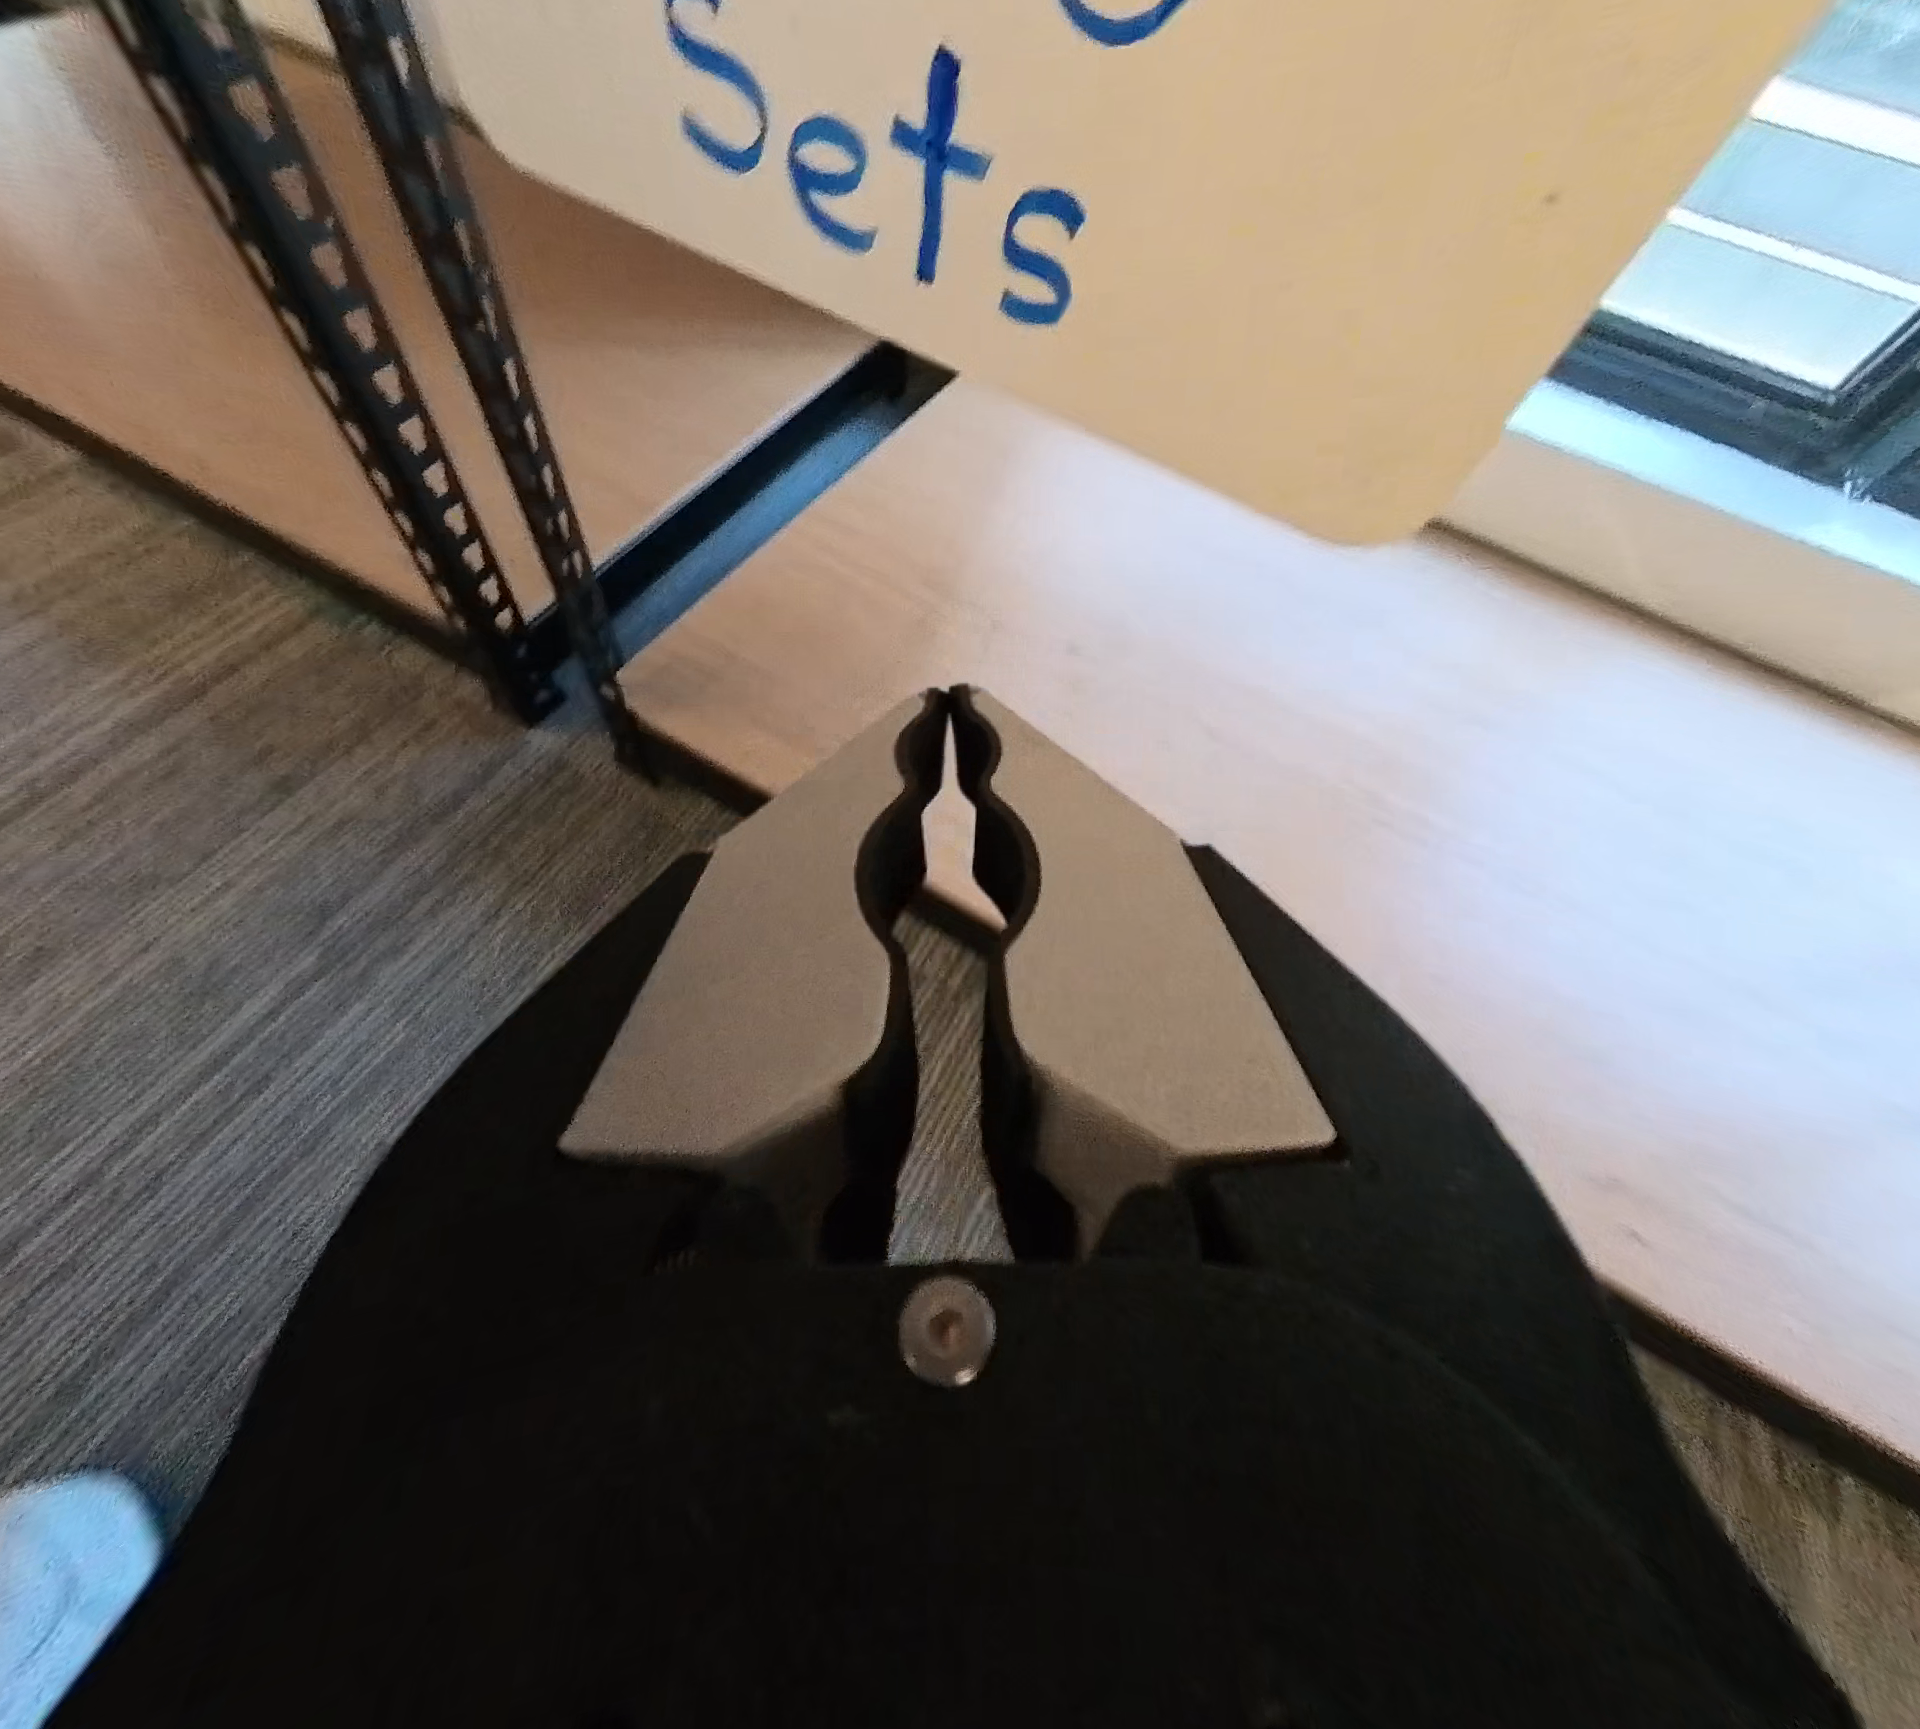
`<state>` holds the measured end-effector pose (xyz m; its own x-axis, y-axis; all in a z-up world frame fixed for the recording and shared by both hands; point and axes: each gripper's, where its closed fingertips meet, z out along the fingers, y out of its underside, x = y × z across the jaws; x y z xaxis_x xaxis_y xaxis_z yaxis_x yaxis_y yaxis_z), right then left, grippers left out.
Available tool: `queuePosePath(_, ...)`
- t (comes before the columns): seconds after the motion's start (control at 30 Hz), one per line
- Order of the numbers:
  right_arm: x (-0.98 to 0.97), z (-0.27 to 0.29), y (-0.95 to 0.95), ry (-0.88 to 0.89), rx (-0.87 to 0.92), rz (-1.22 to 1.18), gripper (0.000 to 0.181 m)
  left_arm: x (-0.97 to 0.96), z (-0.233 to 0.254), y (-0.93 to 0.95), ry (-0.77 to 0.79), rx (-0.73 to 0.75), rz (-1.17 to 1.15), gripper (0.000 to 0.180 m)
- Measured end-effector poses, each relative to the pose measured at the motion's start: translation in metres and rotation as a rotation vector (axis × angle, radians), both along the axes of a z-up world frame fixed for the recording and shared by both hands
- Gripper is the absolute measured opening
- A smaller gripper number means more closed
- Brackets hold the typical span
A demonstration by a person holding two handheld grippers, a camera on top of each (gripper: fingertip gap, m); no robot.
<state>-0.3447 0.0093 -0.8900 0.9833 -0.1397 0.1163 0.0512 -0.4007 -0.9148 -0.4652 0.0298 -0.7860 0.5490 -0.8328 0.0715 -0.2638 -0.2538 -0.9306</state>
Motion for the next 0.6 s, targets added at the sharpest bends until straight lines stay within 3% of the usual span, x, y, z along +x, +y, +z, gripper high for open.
queuePosePath(0.2,-0.021,0.085,-0.043,-0.057,-0.104,0.174,0.0,-0.032,0.093,-0.014,-0.007,-0.003,0.003,0.0)
queuePosePath(0.47,0.036,0.265,-0.071,-0.053,-0.095,0.143,0.003,-0.074,0.262,-0.006,-0.024,0.053,0.055,0.0)
queuePosePath(0.6,0.039,0.33,-0.105,-0.056,-0.151,0.169,0.002,-0.099,0.342,-0.021,0.015,0.08,0.063,0.0)
